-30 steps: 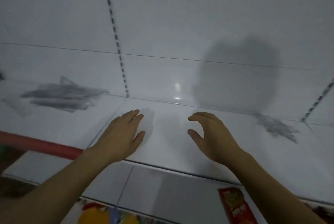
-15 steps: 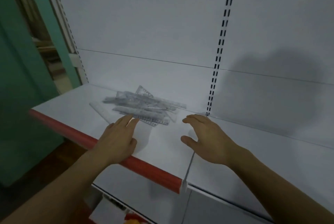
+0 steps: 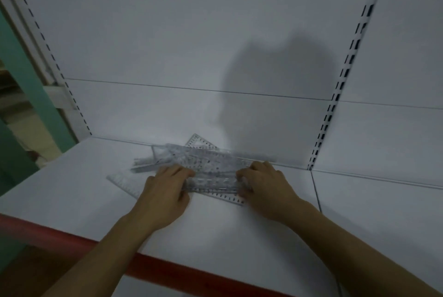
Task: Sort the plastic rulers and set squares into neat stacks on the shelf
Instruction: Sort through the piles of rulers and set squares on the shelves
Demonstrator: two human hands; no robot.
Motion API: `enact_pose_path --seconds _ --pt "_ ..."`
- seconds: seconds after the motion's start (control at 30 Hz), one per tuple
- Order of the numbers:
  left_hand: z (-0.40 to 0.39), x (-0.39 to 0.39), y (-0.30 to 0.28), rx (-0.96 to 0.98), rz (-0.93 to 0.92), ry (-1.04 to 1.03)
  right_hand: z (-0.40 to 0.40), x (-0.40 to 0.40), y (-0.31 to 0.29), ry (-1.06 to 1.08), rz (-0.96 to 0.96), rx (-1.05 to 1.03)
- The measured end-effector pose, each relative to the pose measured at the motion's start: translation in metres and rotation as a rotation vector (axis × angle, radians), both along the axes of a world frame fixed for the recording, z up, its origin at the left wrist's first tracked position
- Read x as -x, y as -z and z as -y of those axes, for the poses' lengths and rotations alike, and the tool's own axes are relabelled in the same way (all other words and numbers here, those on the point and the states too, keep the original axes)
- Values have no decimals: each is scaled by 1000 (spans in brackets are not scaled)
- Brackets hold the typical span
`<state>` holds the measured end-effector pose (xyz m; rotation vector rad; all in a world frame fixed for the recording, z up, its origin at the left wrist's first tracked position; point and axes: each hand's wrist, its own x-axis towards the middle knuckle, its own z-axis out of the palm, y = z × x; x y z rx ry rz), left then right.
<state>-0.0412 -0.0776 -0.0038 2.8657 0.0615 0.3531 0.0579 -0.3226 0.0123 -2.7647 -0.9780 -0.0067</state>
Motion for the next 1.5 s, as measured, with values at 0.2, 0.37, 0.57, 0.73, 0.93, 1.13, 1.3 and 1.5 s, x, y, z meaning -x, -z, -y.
enact_pose_path --seconds 0.2,0.37,0.57,0.73,0.93,1.13,1.3,1.5 --pt "-10 -13 6 38 82 103 8 -10 21 -34 13 -198" --pt "-7 -15 7 -5 171 161 14 -14 21 -43 -55 -451" --pt "3 -25 1 83 300 271 19 -15 3 109 -430 -946" --pt "11 -24 -9 75 398 225 23 -13 -10 210 -782 -1219" --pt "20 -24 -11 48 457 198 15 -17 -12 347 -345 -829" --pt "27 -15 -14 90 488 177 18 -16 -22 418 -486 -1055" --pt "50 -21 -20 125 513 203 61 -5 -27 567 -751 -1517" --pt "119 -41 -25 223 508 257 164 22 -24 731 -695 -1809"
